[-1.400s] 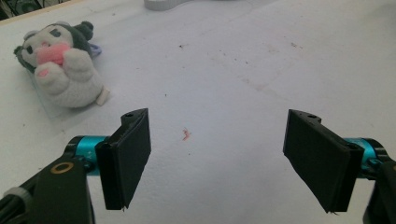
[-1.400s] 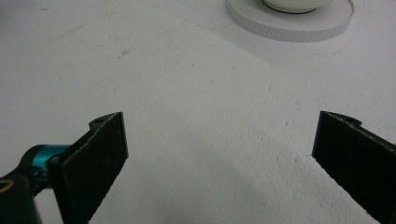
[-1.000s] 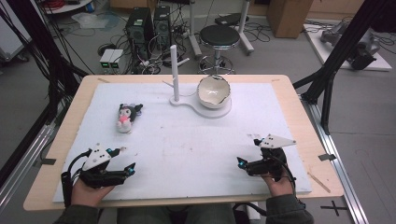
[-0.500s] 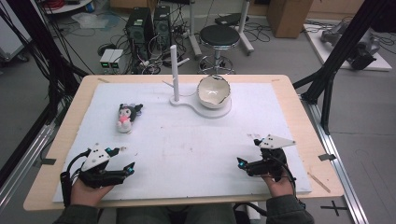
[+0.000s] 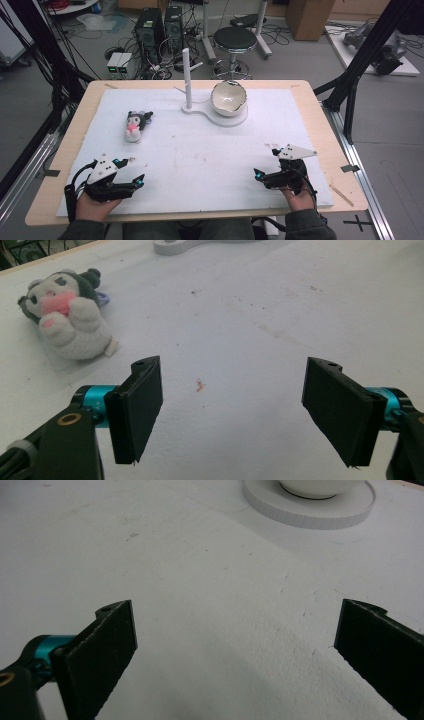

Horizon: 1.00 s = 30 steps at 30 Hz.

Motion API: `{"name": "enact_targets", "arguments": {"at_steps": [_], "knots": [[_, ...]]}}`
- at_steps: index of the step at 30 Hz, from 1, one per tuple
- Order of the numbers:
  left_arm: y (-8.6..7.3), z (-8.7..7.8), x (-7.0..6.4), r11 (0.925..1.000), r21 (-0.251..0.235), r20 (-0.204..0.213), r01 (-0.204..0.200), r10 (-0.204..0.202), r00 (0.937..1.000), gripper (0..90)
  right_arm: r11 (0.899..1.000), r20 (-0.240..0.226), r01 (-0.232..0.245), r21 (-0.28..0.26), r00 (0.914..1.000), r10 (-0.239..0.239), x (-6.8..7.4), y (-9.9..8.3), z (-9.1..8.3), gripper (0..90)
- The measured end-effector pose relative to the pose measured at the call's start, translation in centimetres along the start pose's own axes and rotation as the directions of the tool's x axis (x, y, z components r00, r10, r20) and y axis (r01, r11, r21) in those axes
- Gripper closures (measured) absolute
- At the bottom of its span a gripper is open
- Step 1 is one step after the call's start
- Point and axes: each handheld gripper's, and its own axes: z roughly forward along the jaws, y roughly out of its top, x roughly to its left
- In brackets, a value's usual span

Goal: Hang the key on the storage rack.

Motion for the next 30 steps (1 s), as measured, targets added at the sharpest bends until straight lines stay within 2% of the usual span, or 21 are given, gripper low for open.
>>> {"name": "enact_targets", "arguments": {"at_steps": [19,30], "knots": [[0.3,0.0,0.1,0.9999,-0.008,0.000,0.014,-0.014,0.9999,24.9,1.000,0.005,0.001,-0.004,1.0000,-0.001,0.0,0.0,-0.1,2.4],[1.9,-0.1,0.5,1.0000,0.001,0.005,-0.008,0.008,1.0000,27.9,1.000,0.002,-0.002,-0.007,1.0000,0.002,0.1,0.0,-0.1,2.4]]}}
